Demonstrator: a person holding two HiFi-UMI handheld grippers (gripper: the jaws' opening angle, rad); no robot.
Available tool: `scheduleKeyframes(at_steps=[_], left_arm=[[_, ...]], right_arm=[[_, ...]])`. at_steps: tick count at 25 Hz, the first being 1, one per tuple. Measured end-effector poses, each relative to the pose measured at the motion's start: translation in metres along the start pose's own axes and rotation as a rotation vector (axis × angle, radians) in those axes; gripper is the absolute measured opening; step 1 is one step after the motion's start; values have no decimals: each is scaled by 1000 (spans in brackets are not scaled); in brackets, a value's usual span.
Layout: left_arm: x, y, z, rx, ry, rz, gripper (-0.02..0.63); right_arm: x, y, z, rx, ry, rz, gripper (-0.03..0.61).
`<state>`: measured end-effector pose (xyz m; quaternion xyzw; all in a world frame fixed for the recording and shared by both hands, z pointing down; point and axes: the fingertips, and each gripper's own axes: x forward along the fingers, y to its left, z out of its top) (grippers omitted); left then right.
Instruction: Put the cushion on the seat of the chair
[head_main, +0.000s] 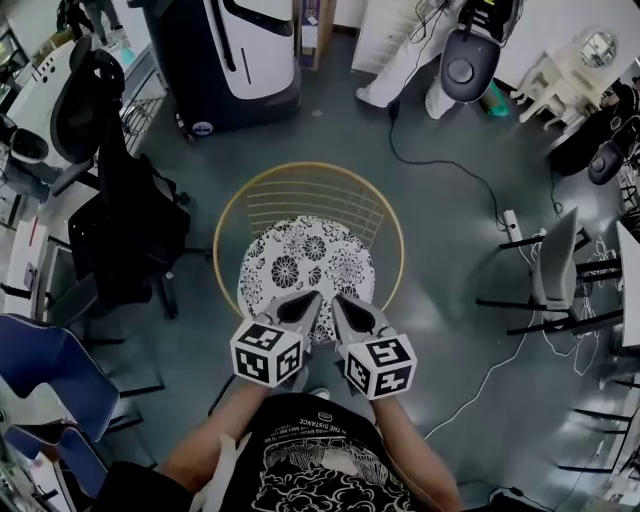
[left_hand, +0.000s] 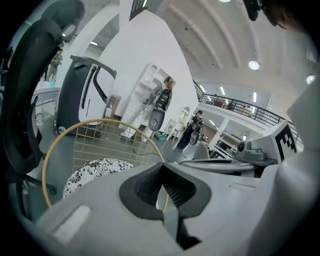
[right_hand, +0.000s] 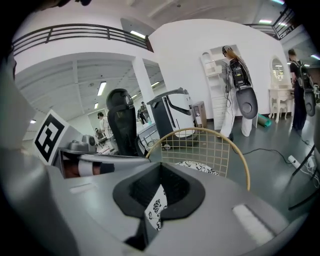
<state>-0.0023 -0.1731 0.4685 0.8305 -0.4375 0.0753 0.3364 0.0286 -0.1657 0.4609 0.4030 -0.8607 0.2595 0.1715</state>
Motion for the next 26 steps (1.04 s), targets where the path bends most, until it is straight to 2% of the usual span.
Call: scheduleKeyframes(at_steps=[6, 11, 20, 26], left_arm=[[-19, -35, -13, 140, 5, 21, -5], [-26, -49, -23, 196, 14, 26, -5], [-34, -53, -30, 168, 12, 43, -5], [-34, -61, -37, 177, 18, 26, -5]], right_arm=[[-31, 10, -9, -20, -33, 7, -3], [-44, 14, -15, -22, -57, 10, -3], [-57, 20, -20, -19, -69, 15, -3], [-62, 19, -24, -17, -68, 10, -3]])
